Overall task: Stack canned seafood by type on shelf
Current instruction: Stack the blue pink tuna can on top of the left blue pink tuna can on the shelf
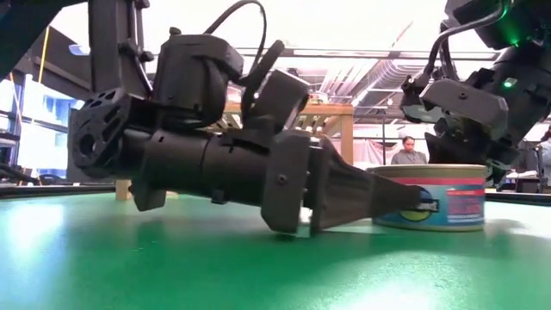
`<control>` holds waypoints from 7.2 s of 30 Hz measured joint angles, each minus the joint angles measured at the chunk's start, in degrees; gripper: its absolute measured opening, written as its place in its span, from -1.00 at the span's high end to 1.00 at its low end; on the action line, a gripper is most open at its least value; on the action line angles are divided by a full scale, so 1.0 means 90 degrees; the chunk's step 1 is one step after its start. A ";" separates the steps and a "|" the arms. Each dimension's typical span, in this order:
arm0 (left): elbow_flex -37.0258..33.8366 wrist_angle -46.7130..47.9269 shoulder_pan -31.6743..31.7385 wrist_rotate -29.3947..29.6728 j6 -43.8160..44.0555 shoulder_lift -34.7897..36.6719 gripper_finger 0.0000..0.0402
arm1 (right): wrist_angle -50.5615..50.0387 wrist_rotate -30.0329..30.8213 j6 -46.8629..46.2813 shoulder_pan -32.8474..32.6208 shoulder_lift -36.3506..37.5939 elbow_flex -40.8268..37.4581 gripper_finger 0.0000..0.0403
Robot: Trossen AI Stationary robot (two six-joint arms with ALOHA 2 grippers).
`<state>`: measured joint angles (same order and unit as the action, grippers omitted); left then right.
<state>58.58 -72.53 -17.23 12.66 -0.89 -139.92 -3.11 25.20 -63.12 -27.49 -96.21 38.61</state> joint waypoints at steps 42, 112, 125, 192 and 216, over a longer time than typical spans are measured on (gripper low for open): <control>0.0131 0.0144 0.0043 -0.0285 0.0402 -0.0009 -0.80 | 0.0401 0.0644 -0.0709 -0.0390 -0.0006 -0.0024 1.00; 0.0472 0.2219 -0.0346 0.0716 0.0795 0.0721 -0.94 | 0.0411 0.0698 -0.0098 -0.0944 0.0258 -0.0017 1.00; 0.0508 0.2313 -0.0283 0.0706 0.1078 0.0728 -0.94 | 0.0422 0.0890 -0.0118 -0.0923 0.0258 -0.0012 1.00; -0.0742 1.0838 0.3139 0.5178 0.1570 0.8541 -0.94 | 0.0244 0.1322 0.1366 -0.0284 0.0273 -0.0002 1.00; -0.1957 0.7583 0.5806 0.2766 0.1321 0.8680 -0.94 | 0.0687 0.0987 0.3330 0.0634 0.0273 -0.0005 1.00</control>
<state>40.96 -4.29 35.03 37.55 11.00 -61.80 3.07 34.08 -33.16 -21.78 -93.76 38.57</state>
